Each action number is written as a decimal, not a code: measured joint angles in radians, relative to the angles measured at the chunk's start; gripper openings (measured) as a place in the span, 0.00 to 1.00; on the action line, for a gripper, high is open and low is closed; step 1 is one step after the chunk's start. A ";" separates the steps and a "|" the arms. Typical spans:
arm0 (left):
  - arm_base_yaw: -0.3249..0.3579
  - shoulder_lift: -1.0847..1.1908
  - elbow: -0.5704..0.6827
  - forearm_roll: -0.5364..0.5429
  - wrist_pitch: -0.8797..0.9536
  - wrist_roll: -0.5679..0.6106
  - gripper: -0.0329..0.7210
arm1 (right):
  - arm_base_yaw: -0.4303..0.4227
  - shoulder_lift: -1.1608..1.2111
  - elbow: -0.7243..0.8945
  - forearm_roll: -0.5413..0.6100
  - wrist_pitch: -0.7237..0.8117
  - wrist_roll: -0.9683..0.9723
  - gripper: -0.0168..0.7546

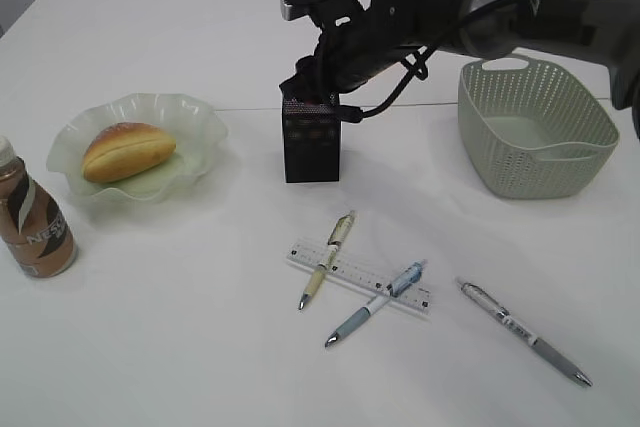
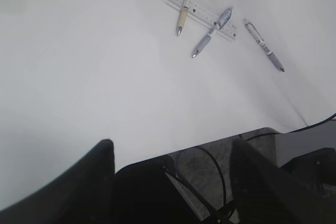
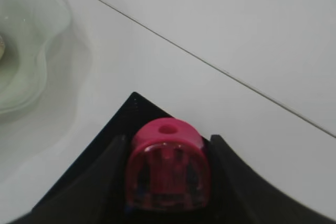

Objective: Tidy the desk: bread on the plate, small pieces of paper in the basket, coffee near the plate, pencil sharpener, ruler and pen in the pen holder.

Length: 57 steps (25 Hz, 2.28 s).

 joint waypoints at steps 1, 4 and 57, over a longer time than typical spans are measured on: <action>0.000 0.000 0.000 0.000 0.000 0.000 0.70 | 0.000 0.000 0.000 0.000 -0.001 0.000 0.45; 0.000 0.000 0.000 0.000 0.000 0.000 0.70 | 0.000 0.000 0.000 0.000 -0.022 0.000 0.45; 0.000 0.000 0.000 0.034 0.000 0.000 0.70 | 0.002 -0.280 0.000 0.000 0.737 0.037 0.58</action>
